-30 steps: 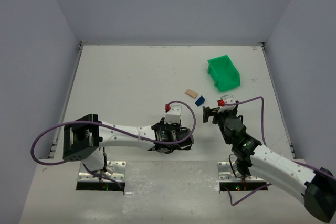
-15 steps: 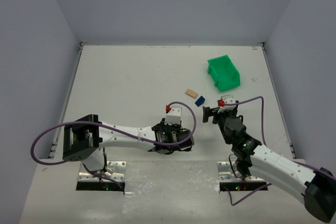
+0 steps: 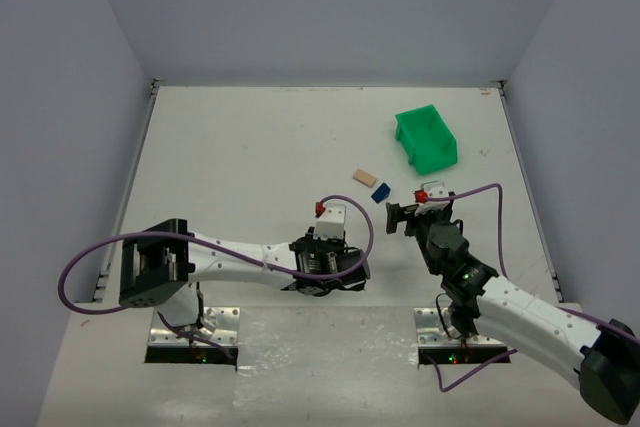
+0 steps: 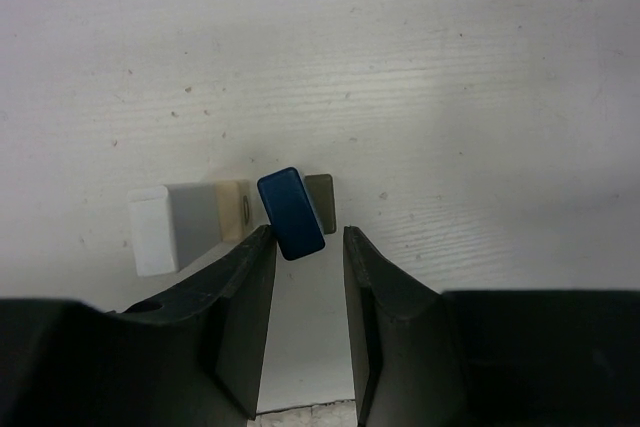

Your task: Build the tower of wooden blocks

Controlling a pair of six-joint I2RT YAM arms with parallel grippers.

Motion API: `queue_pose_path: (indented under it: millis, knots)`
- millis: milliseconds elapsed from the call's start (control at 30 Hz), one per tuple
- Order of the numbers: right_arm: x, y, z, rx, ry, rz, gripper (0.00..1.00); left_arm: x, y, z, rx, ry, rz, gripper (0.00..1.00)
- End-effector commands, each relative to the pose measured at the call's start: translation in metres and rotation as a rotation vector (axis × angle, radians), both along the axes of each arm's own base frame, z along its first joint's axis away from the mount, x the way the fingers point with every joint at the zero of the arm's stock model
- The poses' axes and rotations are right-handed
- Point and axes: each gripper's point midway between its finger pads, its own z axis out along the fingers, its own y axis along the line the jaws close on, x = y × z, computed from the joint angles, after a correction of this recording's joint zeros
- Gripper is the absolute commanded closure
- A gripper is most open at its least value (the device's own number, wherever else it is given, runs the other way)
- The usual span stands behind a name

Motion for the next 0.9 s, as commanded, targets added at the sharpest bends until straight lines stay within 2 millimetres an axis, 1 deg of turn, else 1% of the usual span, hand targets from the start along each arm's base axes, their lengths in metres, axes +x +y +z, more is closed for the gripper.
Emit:
queue_pose_path:
  millis: [0, 367, 667, 867]
  knots:
    - [0.0075, -0.0014, 0.0230, 0.050, -0.053, -0.036, 0.01, 0.0013, -0.0008, 0.0153, -0.037, -0.026, 0.033, 0.68]
    - [0.0072, -0.0014, 0.0242, 0.049, -0.057, -0.035, 0.01, 0.0064, 0.0026, 0.0199, -0.017, -0.054, 0.056, 0.66]
    - [0.0073, -0.0030, 0.0248, 0.049, -0.060, -0.042, 0.01, 0.0091, -0.0036, 0.0220, -0.018, -0.059, 0.025, 0.66]
    - [0.0076, -0.0018, 0.0249, 0.049, -0.059, -0.037, 0.01, 0.0096, 0.0018, 0.0224, -0.012, -0.062, 0.047, 0.65]
